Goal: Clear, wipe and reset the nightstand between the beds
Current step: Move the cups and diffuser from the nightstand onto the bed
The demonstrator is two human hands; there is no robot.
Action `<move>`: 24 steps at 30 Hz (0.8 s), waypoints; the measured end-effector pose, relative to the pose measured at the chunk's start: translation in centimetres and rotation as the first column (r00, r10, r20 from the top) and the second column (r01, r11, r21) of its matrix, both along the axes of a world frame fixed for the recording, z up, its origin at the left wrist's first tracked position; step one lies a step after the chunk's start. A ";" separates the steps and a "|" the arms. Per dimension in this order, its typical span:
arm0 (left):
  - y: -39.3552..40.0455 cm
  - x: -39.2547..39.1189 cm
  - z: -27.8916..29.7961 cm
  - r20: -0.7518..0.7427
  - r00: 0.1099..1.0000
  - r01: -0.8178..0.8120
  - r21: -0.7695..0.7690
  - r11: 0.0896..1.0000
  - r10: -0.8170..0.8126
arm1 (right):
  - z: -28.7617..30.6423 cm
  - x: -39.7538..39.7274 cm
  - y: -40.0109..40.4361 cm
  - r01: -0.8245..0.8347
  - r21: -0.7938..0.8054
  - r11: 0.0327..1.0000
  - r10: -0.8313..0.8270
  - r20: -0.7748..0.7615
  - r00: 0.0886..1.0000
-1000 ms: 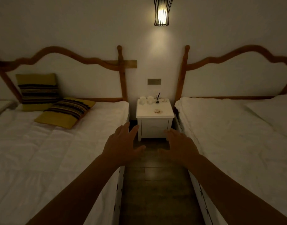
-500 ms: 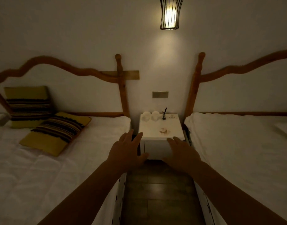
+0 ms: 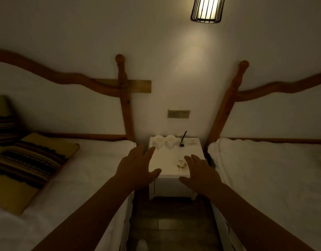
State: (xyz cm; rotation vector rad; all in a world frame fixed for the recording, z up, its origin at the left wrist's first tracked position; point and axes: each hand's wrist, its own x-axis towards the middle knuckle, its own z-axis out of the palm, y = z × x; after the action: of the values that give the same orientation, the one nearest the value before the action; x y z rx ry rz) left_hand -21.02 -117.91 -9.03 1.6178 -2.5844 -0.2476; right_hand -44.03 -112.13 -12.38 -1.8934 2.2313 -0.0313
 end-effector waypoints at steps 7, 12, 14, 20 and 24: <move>-12.7 -2.0 -3.5 0.035 0.999 0.033 0.163 0.986 -0.039 | -3.2 0.3 -11.5 0.070 0.081 0.994 -0.075 0.054 0.996; -19.3 -3.8 -7.1 0.073 0.996 0.025 0.253 0.967 -0.045 | -7.0 -0.5 -18.0 0.106 0.171 0.979 -0.125 0.101 0.987; -22.6 -4.9 -9.3 0.075 0.996 0.021 0.276 0.961 -0.044 | -9.1 -1.5 -21.3 0.094 0.184 0.978 -0.115 0.108 0.987; -32.0 -9.6 -18.6 0.009 0.998 -0.067 0.311 0.948 0.067 | -17.3 -5.4 -32.3 0.080 0.198 0.977 -0.108 0.135 0.985; -36.4 -12.6 -25.6 -0.013 0.999 -0.038 0.292 0.956 0.044 | -23.9 -7.7 -38.0 0.101 0.219 0.970 -0.135 0.147 0.980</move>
State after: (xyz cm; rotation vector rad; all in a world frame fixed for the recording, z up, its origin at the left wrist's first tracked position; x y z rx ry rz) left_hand -33.64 -154.32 -34.62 1.7438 -2.5940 -0.6676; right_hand -51.74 -150.15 -36.24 -1.5883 2.1428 0.0313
